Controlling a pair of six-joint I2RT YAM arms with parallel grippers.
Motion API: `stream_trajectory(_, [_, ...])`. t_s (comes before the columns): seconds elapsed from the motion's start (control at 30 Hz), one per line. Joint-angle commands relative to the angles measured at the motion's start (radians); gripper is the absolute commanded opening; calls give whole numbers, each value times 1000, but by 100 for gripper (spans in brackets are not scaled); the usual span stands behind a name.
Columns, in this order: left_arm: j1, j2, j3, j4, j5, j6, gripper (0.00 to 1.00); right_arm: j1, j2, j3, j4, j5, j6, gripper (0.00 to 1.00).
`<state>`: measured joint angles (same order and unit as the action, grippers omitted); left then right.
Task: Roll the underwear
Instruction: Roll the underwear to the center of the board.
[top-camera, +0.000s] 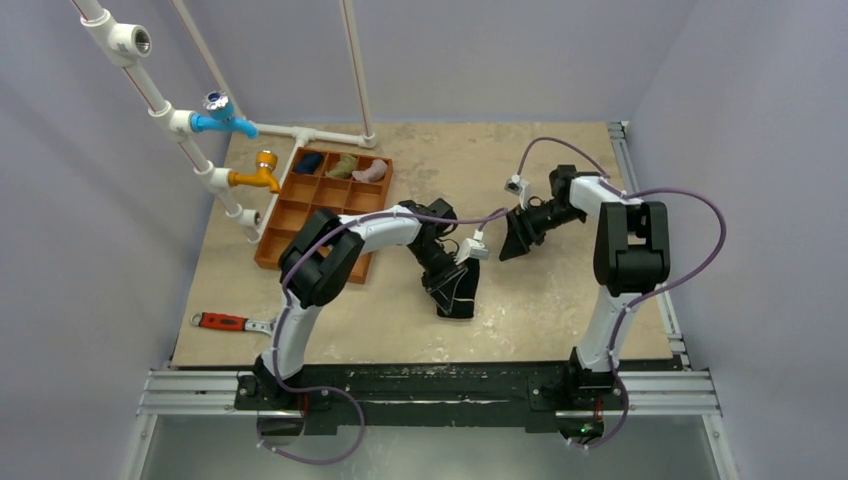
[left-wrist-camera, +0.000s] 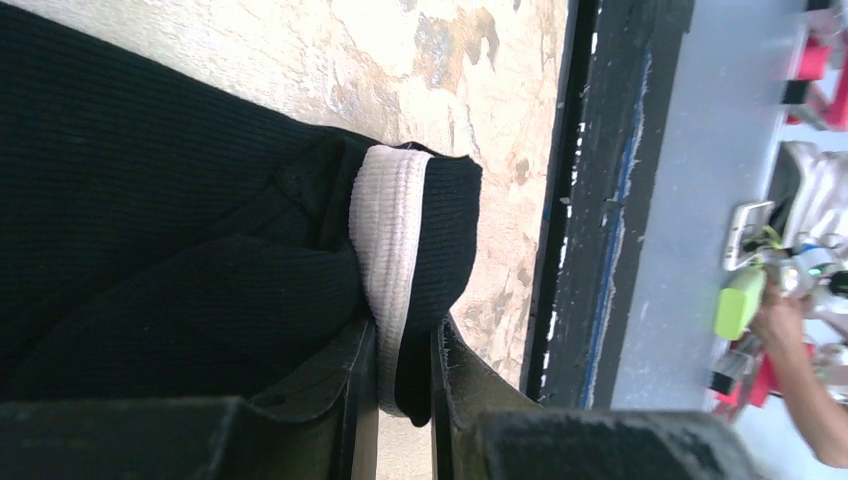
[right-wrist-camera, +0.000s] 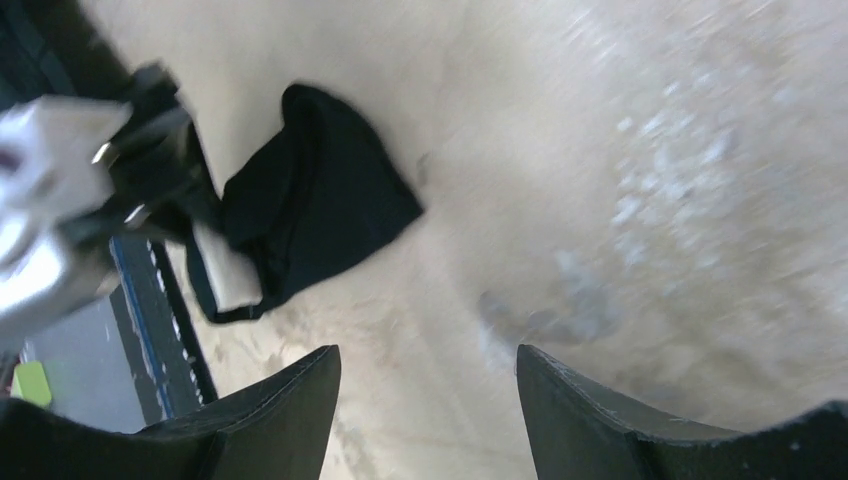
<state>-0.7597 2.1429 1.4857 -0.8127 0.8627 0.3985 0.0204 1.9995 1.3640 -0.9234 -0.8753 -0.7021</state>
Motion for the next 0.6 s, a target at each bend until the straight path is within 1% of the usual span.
stream_trajectory(0.0, [35, 94, 75, -71, 18, -4, 0, 11, -156, -127, -26, 25, -128, 65])
stream_trajectory(0.13, [53, 169, 153, -146, 61, -16, 0, 11, -250, -211, -15, 48, -167, 65])
stream_trajectory(0.23, [62, 209, 183, -172, 83, -26, 0, 13, -352, -262, 16, 60, -172, 65])
stream_trajectory(0.37, [75, 249, 217, -192, 100, -39, 0, 26, -500, -336, 118, 104, -130, 65])
stream_trajectory(0.47, [86, 274, 248, -221, 122, -42, 0, 84, -598, -386, 202, 160, -78, 66])
stream_trajectory(0.57, [97, 297, 284, -251, 141, -43, 0, 210, -668, -430, 277, 259, -21, 66])
